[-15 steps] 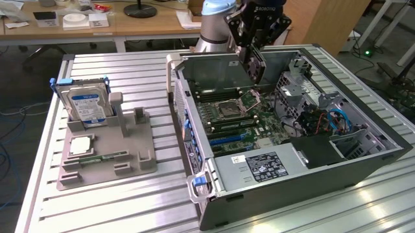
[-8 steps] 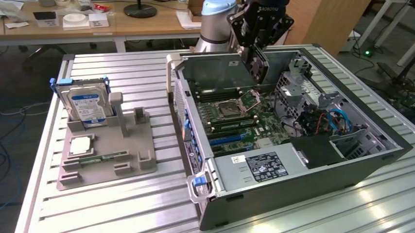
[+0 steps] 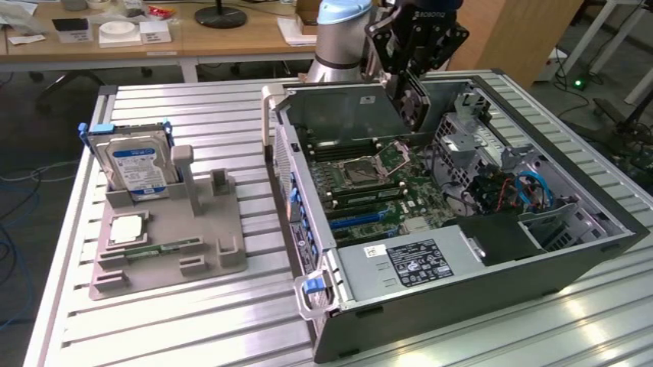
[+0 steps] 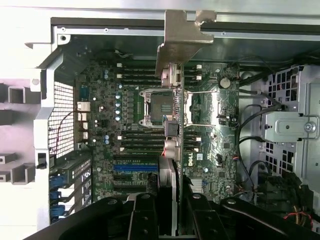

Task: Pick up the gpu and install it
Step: 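Pick up the gpu and move the gpu toward the slot, then insert the gpu into the slot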

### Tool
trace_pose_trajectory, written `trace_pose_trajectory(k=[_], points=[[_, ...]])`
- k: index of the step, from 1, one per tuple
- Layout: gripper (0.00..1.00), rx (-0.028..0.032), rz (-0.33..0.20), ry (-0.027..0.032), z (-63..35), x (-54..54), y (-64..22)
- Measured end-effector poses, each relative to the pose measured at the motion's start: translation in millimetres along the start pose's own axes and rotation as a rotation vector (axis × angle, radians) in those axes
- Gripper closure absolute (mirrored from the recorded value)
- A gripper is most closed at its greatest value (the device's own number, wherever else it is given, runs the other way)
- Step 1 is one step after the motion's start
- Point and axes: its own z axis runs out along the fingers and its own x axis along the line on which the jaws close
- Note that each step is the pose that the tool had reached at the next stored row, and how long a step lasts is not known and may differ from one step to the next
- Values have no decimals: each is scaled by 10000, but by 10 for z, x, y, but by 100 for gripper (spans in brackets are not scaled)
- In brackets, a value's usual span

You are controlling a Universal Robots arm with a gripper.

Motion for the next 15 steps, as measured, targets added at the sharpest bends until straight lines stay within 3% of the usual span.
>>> trace_pose_trajectory(k=[15], points=[[73,-1,-7,0,1,-18,0]])
